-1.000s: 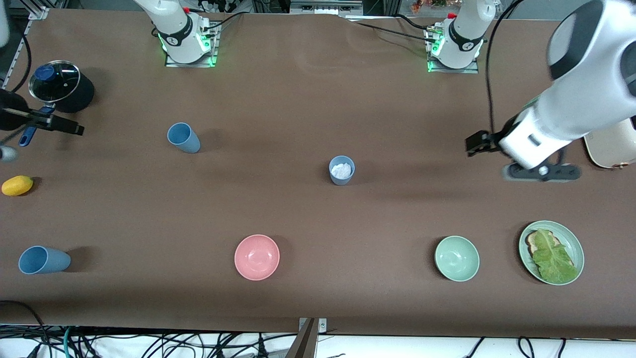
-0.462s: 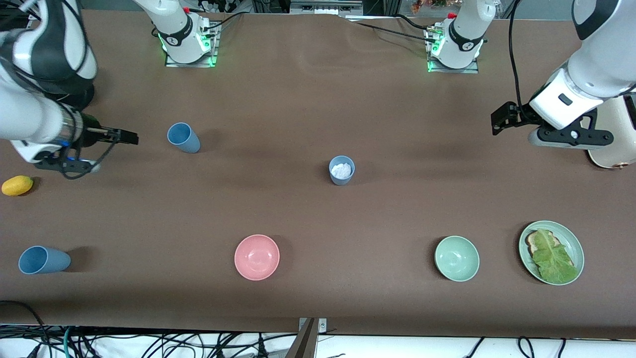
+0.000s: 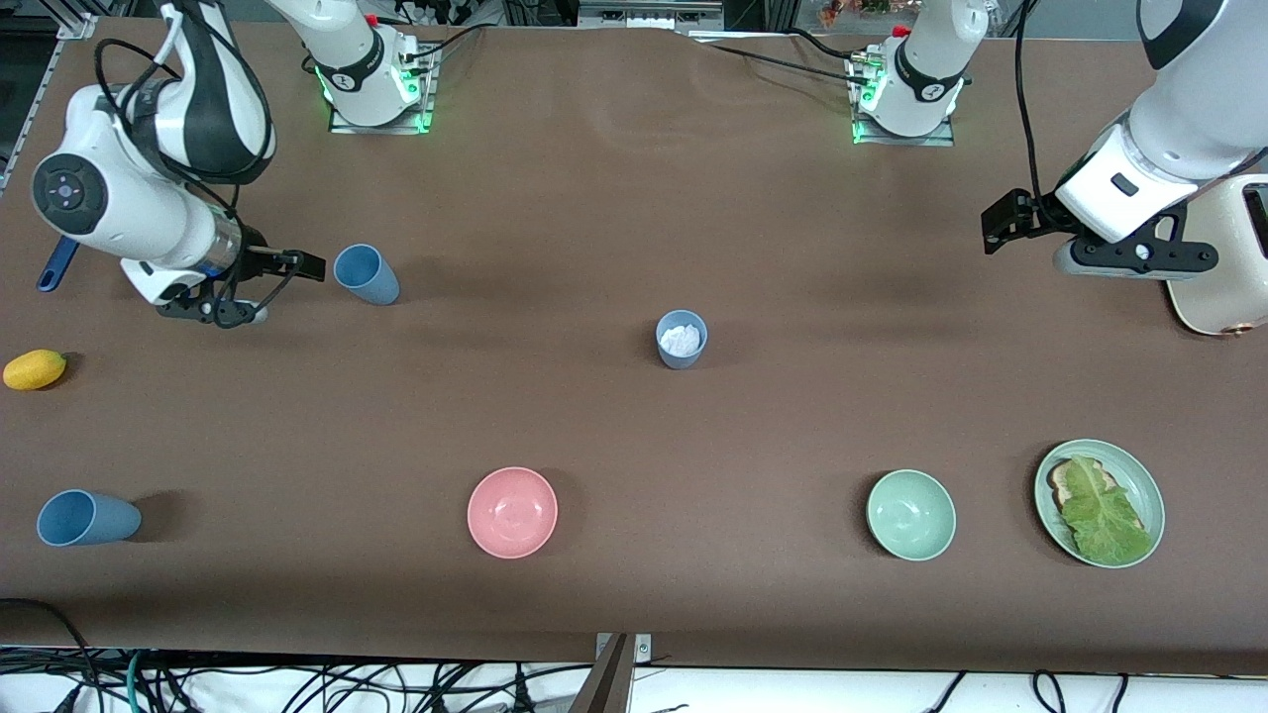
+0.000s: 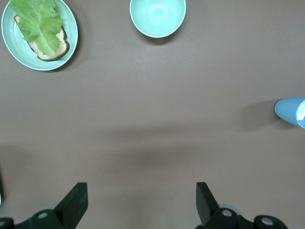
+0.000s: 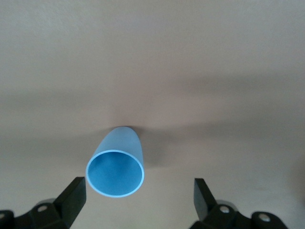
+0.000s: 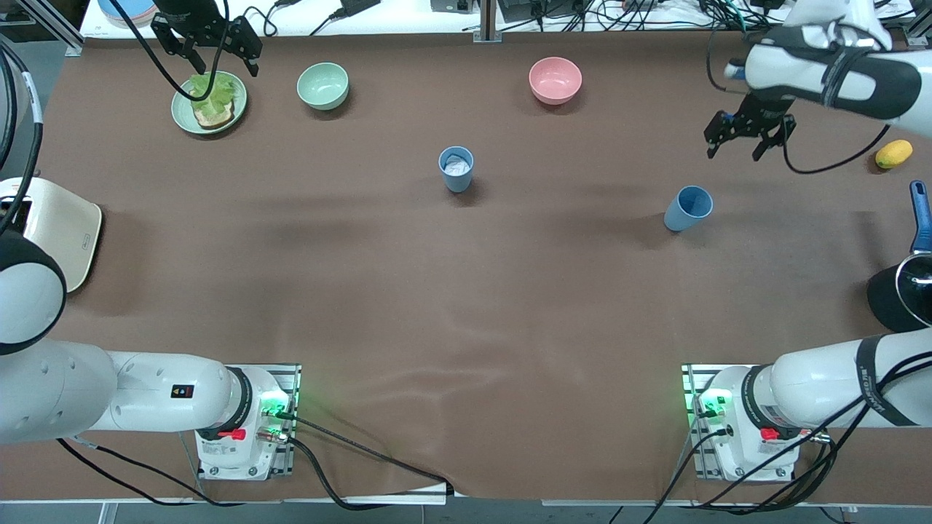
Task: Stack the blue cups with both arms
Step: 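Reach the right gripper to the other blue cup and grasp it, then lift the blue cup with the right gripper over the tissue cup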
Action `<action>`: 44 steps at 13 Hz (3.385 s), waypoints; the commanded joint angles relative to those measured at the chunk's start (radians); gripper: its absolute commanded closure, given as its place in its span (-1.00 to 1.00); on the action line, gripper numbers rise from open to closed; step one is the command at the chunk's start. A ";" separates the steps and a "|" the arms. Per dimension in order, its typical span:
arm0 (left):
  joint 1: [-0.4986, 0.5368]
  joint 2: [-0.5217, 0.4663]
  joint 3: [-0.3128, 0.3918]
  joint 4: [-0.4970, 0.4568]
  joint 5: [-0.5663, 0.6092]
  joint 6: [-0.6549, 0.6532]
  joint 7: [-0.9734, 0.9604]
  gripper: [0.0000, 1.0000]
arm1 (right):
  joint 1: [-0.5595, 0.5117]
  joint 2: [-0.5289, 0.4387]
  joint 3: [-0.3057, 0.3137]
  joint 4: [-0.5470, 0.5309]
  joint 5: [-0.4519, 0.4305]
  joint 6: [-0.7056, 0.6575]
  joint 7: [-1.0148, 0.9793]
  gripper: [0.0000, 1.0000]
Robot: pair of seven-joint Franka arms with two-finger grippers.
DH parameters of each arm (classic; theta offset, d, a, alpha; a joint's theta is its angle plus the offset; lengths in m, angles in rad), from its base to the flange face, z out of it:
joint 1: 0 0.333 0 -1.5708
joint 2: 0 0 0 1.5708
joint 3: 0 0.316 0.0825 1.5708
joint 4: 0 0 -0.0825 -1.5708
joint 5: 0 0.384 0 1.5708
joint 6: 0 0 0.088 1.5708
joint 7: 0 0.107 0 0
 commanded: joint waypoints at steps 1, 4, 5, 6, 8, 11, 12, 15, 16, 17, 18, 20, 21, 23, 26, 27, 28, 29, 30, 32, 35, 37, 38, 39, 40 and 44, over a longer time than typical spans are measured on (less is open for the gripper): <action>0.005 -0.023 -0.011 -0.015 0.000 0.009 0.009 -1.00 | -0.007 -0.038 0.009 -0.137 0.010 0.138 -0.007 -1.00; 0.005 -0.018 -0.010 -0.004 0.000 -0.002 0.010 -1.00 | -0.007 -0.045 0.017 -0.245 0.010 0.250 -0.010 -1.00; 0.005 -0.012 -0.010 -0.001 0.000 -0.002 0.010 -1.00 | -0.007 -0.065 0.021 -0.289 0.010 0.284 -0.010 -1.00; 0.005 -0.015 -0.010 -0.001 0.000 -0.006 0.010 -1.00 | -0.007 -0.090 0.024 -0.321 0.010 0.301 -0.010 -1.00; 0.008 -0.012 -0.008 -0.001 0.000 -0.006 0.010 -1.00 | -0.007 -0.101 0.030 -0.335 0.010 0.302 -0.013 -1.00; 0.008 -0.012 -0.008 -0.001 0.000 -0.006 0.010 -1.00 | -0.008 -0.079 0.029 -0.354 0.010 0.345 -0.033 -0.99; 0.010 -0.012 -0.008 -0.001 0.000 -0.006 0.010 -1.00 | -0.008 -0.069 0.029 -0.369 0.010 0.385 -0.035 -0.95; 0.010 -0.012 -0.008 -0.001 0.000 -0.006 0.010 -1.00 | -0.010 -0.049 0.029 -0.383 0.010 0.418 -0.050 -0.46; 0.010 -0.012 -0.007 -0.001 0.000 -0.006 0.012 -1.00 | -0.010 -0.049 0.029 -0.382 0.010 0.418 -0.041 -0.28; 0.010 -0.012 -0.007 -0.001 0.000 -0.006 0.012 -1.00 | -0.010 -0.049 0.033 -0.377 0.010 0.418 -0.030 -0.07; 0.010 -0.012 -0.007 -0.001 0.000 -0.006 0.010 -1.00 | -0.010 -0.050 0.041 -0.377 0.010 0.418 -0.029 0.14; 0.008 -0.012 -0.007 -0.001 0.000 -0.006 0.015 -1.00 | -0.010 -0.049 0.043 -0.377 0.012 0.419 -0.029 0.67; 0.008 -0.012 -0.008 -0.001 0.000 -0.006 0.013 -1.00 | -0.010 -0.049 0.043 -0.377 0.016 0.419 -0.029 0.94; 0.008 -0.014 -0.008 -0.001 0.000 -0.006 0.010 -1.00 | -0.010 -0.050 0.046 -0.369 0.074 0.411 -0.017 1.00; 0.008 -0.009 -0.007 0.014 0.005 -0.006 0.012 -1.00 | -0.010 -0.046 0.052 -0.262 0.101 0.332 -0.021 1.00; 0.008 -0.005 -0.007 0.017 0.005 -0.006 0.012 -1.00 | -0.010 -0.027 0.067 -0.190 0.134 0.265 -0.021 1.00; 0.008 -0.003 -0.007 0.020 0.005 -0.006 0.012 -1.00 | -0.008 0.005 0.084 -0.088 0.182 0.175 -0.015 1.00; 0.008 -0.003 -0.008 0.019 0.005 -0.006 0.012 -1.00 | -0.007 0.043 0.086 0.019 0.211 0.076 0.012 1.00; 0.008 -0.003 -0.008 0.019 0.005 -0.006 0.012 -1.00 | 0.024 0.066 0.086 0.118 0.213 -0.013 0.067 1.00; 0.008 -0.003 -0.008 0.020 0.005 -0.006 0.013 -1.00 | 0.125 0.125 0.084 0.280 0.214 -0.124 0.239 1.00; 0.008 -0.003 -0.008 0.019 0.005 -0.006 0.015 -1.00 | 0.333 0.204 0.083 0.426 0.214 -0.135 0.571 1.00; 0.010 -0.003 -0.007 0.019 0.005 -0.006 0.018 -1.00 | 0.470 0.295 0.079 0.579 0.211 -0.161 0.802 1.00; 0.010 -0.003 -0.007 0.019 0.005 -0.006 0.019 -1.00 | 0.519 0.354 0.079 0.667 0.211 -0.184 0.904 1.00; 0.010 -0.003 -0.007 0.019 0.005 -0.006 0.019 -1.00 | 0.564 0.405 0.079 0.750 0.208 -0.210 0.987 1.00; 0.010 -0.003 -0.007 0.019 0.005 -0.006 0.016 -1.00 | 0.602 0.439 0.078 0.801 0.204 -0.217 1.063 1.00; 0.008 -0.003 -0.007 0.019 0.005 -0.006 0.013 -1.00 | 0.710 0.530 0.075 0.881 0.184 -0.173 1.226 1.00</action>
